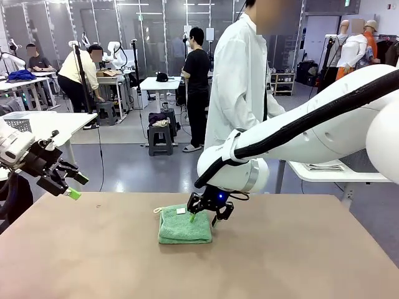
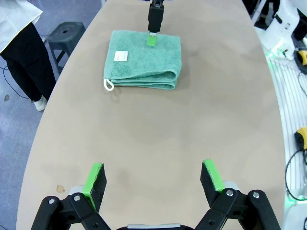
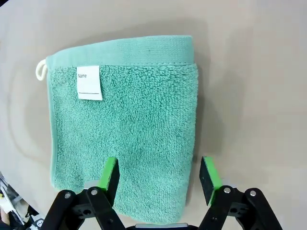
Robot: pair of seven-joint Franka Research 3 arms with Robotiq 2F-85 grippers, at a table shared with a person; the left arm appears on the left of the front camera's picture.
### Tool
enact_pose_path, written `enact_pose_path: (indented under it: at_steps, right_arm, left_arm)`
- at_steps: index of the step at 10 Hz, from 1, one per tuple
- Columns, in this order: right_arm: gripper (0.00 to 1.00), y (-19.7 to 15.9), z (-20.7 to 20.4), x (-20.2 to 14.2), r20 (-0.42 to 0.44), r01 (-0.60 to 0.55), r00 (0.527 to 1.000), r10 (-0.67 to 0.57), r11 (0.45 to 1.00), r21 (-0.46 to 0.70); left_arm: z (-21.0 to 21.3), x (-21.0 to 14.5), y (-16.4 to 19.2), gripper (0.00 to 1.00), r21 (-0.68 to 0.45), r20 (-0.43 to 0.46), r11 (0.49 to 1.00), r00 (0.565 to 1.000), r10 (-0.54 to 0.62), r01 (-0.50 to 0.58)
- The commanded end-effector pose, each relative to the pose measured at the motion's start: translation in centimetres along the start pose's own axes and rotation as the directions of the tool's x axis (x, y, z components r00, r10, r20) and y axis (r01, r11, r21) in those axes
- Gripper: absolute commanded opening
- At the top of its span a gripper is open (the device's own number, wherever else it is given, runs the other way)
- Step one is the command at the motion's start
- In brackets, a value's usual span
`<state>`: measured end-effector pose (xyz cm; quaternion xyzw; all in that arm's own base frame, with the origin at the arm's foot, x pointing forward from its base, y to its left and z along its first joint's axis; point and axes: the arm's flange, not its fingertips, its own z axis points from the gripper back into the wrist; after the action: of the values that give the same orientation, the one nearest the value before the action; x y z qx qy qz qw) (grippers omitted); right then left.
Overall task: Fold the towels and place them in the basket.
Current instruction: Place the folded Towel with hook on the right side of the table.
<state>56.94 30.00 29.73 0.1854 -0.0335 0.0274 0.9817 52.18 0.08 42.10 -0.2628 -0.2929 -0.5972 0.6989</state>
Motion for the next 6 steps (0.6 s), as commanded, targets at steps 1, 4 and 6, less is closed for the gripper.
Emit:
enact_pose_path:
  at_steps: [1,4,6]
  right_arm:
    - [0.71,0.11,-0.44,0.14,0.01,0.011,1.0,-0.011,0.998,0.057]
    - [0.45,-0.09,-0.5,0.2,0.002,0.022,1.0,-0.022,0.997,0.068]
    - [0.25,-0.27,-0.26,-0.01,0.0,0.025,1.0,-0.025,0.999,0.038]
  left_arm:
    - [0.04,0.04,-0.01,0.99,-0.003,-0.008,1.0,1.0,-0.005,0.005]
    - [0.04,0.04,-0.01,0.99,-0.003,-0.008,1.0,1.0,-0.005,0.005]
    - [0.04,0.04,-0.01,0.99,-0.003,-0.008,1.0,1.0,-0.005,0.005]
